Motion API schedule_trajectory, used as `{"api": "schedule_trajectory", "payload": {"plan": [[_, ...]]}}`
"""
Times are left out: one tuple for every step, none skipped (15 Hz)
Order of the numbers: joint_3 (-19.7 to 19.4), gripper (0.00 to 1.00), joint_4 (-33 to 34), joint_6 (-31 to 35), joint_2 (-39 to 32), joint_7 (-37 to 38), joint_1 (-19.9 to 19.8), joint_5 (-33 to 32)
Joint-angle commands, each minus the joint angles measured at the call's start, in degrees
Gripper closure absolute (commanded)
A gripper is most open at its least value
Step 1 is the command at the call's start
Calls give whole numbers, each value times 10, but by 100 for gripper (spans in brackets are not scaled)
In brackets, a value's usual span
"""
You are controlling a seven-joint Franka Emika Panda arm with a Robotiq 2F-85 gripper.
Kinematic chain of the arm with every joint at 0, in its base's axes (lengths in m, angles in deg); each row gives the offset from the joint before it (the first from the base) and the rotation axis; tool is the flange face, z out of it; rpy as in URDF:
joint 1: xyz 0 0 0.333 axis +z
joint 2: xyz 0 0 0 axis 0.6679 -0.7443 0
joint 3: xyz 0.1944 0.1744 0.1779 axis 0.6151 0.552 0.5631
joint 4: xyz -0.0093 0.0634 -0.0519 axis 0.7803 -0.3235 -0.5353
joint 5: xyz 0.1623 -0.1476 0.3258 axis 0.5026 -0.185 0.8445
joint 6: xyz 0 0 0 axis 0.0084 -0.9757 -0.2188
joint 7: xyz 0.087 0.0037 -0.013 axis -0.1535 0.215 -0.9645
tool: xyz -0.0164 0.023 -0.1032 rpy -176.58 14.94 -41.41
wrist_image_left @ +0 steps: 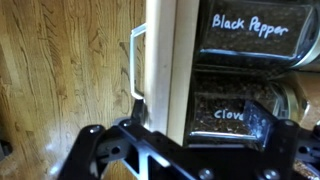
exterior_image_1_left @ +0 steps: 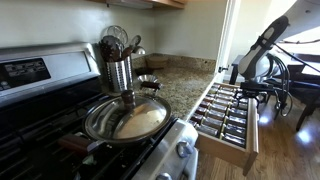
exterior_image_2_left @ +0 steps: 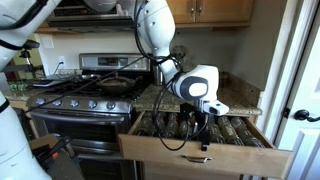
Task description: Close the drawer
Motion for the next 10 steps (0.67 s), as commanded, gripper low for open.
{"api": "schedule_trajectory", "payload": {"plan": [[10, 0, 19, 2, -2, -7, -5, 20], [10, 0, 22, -1, -2, -5, -4, 21], [11, 0, 28, -8, -3, -3, -4, 22], [11, 0, 32, -13, -4, -1, -2, 22], [10, 0, 38, -19, -5, 4, 2, 21], [10, 0, 45, -25, -7, 6, 4, 20], [9, 0, 52, -31, -9, 10, 8, 18], [9, 0, 59, -38, -11, 14, 12, 17], [9, 0, 67, -44, -12, 19, 17, 15], [10, 0, 75, -49, -13, 21, 19, 15]]}}
